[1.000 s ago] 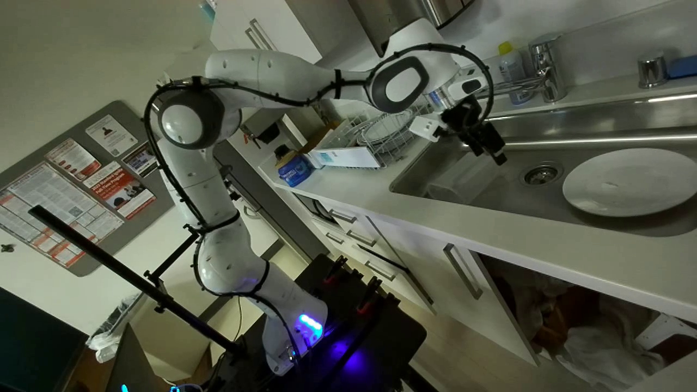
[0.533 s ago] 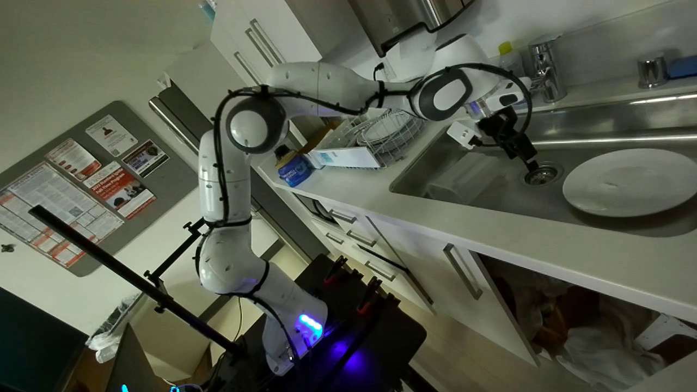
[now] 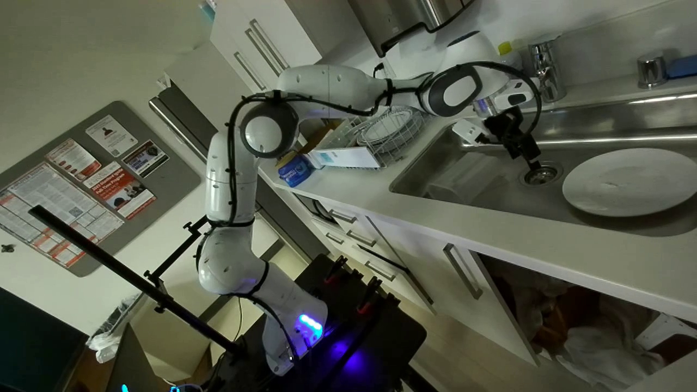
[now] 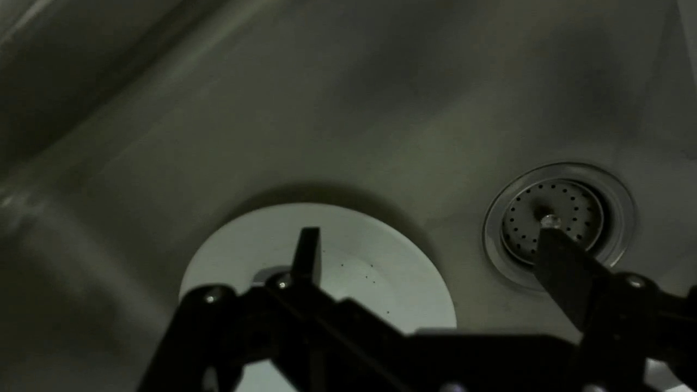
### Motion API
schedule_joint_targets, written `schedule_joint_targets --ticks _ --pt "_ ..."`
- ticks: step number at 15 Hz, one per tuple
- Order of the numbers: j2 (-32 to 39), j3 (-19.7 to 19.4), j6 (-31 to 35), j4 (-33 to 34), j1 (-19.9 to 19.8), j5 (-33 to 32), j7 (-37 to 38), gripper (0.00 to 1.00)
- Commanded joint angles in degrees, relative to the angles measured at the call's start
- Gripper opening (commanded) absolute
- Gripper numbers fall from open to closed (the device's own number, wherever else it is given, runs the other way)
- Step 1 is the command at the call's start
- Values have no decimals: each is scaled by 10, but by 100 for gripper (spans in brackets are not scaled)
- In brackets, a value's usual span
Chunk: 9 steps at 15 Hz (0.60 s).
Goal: Remove the plug from the sink drain
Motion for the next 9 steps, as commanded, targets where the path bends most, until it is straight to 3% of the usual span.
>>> schedule_joint_targets --ticks 1,5,9 --pt "12 25 54 1 -17 15 -37 100" --pt "35 101 132 0 -73 66 -170 100" --pt "56 175 131 14 -132 103 -326 100"
